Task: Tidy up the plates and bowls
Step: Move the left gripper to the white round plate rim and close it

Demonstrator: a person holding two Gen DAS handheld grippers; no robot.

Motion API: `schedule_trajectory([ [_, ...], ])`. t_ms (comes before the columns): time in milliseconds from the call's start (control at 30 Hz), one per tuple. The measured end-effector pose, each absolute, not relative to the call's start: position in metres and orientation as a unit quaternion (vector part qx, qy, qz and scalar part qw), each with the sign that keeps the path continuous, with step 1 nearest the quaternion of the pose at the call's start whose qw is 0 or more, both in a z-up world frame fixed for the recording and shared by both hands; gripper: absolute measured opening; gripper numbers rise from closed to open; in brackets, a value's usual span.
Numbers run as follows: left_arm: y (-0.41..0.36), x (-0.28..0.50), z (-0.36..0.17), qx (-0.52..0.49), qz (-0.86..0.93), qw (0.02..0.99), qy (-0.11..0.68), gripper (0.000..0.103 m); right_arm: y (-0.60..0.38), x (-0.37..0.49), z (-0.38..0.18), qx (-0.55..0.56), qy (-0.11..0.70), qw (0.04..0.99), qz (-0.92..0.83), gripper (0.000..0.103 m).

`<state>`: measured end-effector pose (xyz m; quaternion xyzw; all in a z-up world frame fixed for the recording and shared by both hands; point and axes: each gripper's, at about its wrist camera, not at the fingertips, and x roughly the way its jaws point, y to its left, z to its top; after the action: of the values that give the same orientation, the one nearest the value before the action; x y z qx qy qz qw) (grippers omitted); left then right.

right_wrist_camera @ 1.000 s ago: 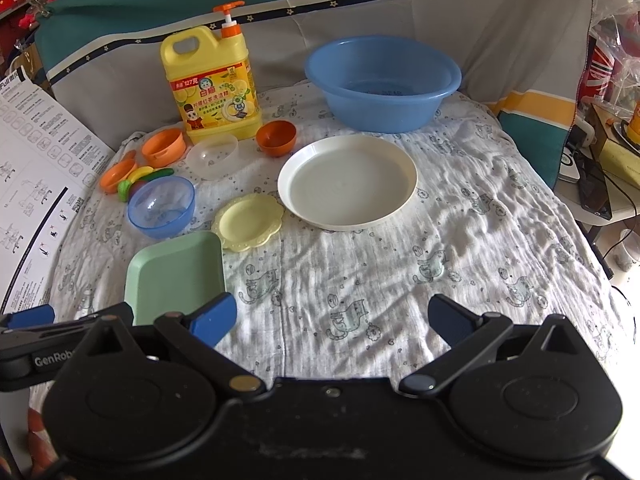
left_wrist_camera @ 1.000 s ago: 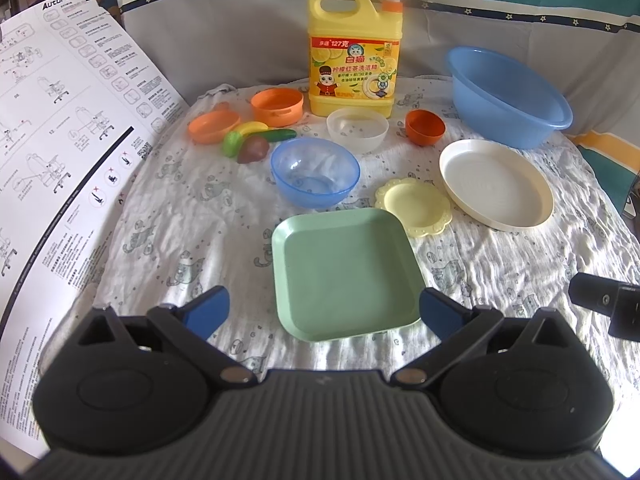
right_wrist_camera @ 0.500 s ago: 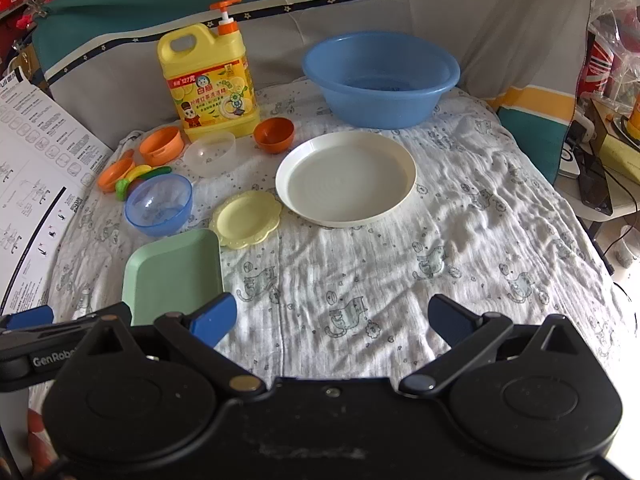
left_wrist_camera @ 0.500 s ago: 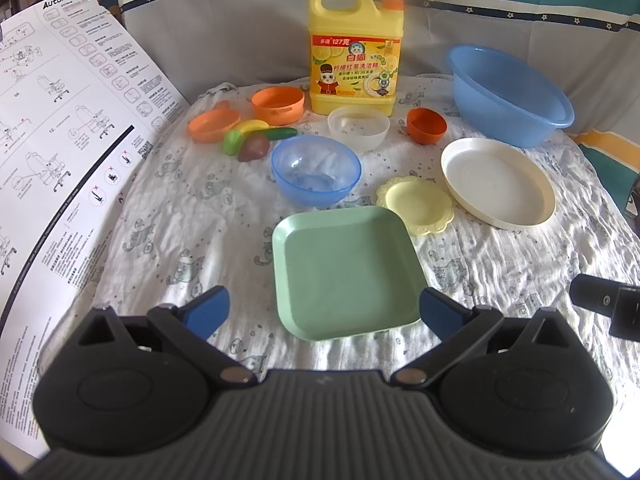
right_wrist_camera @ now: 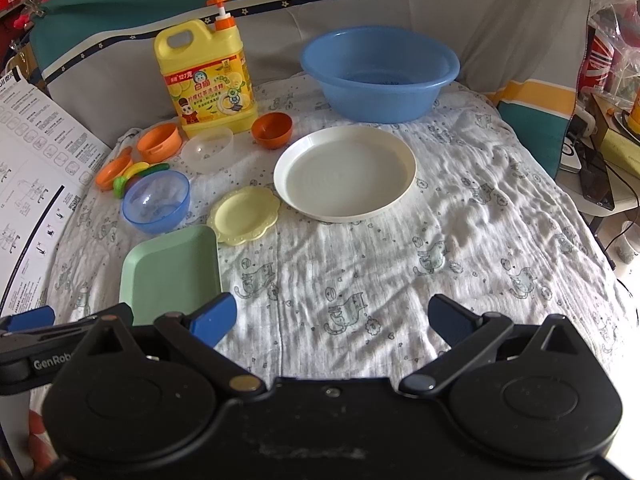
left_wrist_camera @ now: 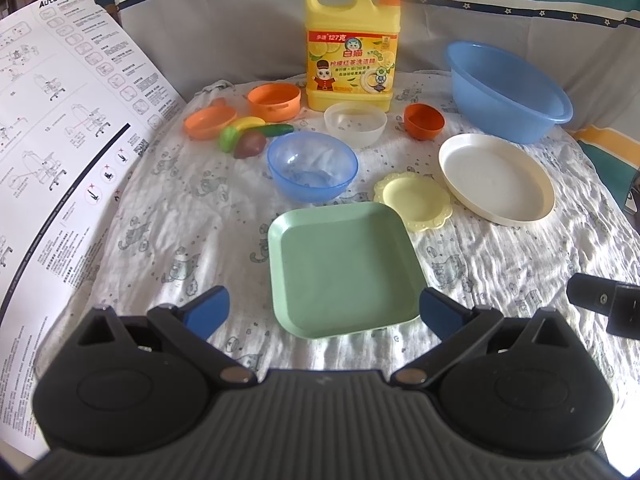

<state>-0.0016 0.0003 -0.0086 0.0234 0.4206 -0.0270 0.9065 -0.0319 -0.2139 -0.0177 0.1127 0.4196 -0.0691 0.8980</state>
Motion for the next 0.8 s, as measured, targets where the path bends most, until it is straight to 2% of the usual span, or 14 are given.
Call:
schedule_trajectory([
  [500, -0.009, 0.012, -0.021, 0.031, -0.037, 0.903, 0.427, 0.103, -0.221, -0.02, -0.033, 0.123, 0.435, 0.89, -0.063, 0.103],
  [800, -0.02, 0.039, -0.028, 0.03, -0.055, 0.904, 0.423, 0.103, -0.248, -0.001, -0.05, 0.146, 0.409, 0.897, -0.077, 0.103],
])
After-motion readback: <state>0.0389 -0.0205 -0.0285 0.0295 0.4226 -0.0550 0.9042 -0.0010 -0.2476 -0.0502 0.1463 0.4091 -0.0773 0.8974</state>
